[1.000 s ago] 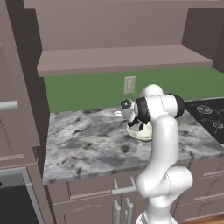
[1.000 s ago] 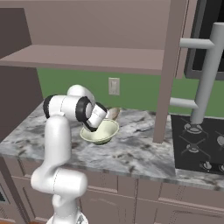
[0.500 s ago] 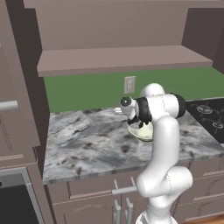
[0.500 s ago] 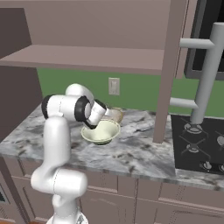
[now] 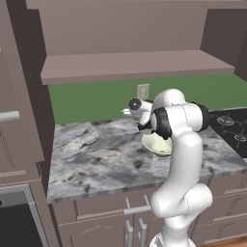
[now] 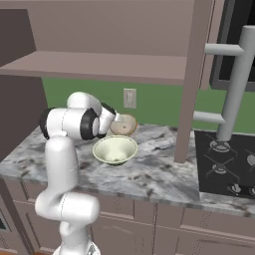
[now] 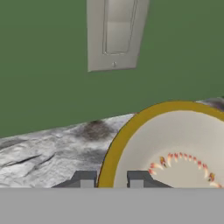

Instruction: Pick up the bowls on the counter and stack them on top of one another in the open cabinet. Place the smaller bowl on top of the larger bowl.

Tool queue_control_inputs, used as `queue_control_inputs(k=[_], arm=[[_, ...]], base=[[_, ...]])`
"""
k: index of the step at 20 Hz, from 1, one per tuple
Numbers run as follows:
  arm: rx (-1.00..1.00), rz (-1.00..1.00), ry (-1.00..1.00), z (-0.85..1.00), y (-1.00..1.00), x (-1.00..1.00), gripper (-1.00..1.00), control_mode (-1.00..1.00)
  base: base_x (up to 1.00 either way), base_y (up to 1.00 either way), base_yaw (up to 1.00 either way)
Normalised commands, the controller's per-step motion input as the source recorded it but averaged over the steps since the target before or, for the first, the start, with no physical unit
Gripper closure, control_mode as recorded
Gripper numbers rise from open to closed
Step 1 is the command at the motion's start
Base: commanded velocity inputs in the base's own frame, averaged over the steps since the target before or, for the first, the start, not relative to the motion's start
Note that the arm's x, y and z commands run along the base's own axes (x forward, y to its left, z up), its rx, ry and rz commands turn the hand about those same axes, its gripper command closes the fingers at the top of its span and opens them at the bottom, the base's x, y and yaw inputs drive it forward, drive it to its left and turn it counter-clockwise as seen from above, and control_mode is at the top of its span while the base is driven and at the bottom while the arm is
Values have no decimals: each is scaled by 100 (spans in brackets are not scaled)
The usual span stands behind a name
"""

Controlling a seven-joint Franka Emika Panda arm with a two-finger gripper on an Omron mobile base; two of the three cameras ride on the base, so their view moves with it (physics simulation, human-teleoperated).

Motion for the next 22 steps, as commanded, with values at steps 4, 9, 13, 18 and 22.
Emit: queue_control_inputs(k=[4,9,13,18,22], arm=[[-10,0,-1,48,15,-8,100,-100],[-17,0,1,33,5,-27,100,-100],[-20,0,6,25,0,-39,100,-100],[-19,0,10,25,0,-46,100,-100],[-17,0,12,28,0,-51,100,-100]], base=[[0,0,0],[0,0,0],[0,0,0],[0,0,0],[0,0,0]])
